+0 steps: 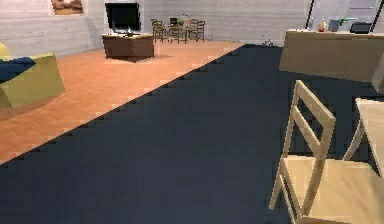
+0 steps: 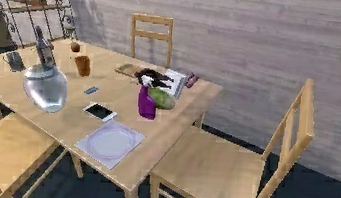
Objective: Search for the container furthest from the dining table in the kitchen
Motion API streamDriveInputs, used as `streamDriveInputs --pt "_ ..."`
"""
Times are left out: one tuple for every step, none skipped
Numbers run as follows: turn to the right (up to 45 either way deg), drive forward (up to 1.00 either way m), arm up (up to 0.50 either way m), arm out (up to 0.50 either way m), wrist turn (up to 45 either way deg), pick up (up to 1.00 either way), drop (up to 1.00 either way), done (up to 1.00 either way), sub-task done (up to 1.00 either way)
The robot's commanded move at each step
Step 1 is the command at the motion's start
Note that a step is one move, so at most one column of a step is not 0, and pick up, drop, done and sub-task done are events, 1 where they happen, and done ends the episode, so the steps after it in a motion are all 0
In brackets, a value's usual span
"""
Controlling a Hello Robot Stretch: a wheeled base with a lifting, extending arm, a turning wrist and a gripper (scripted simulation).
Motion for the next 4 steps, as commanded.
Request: streamDriveInputs --pt "45.0 0.00 0.00 0.00 0.0 0.00 0.00 0.00 0.00" --pt "-45.0 0.00 0.00 0.00 0.0 0.00 0.00 0.00 0.00" --pt "-6.0 0.00 0.00 0.00 0.0 0.00 0.00 0.00 0.00" --pt "0.0 1.00 0.00 0.00 0.0 0.00 0.00 0.00 0.00"
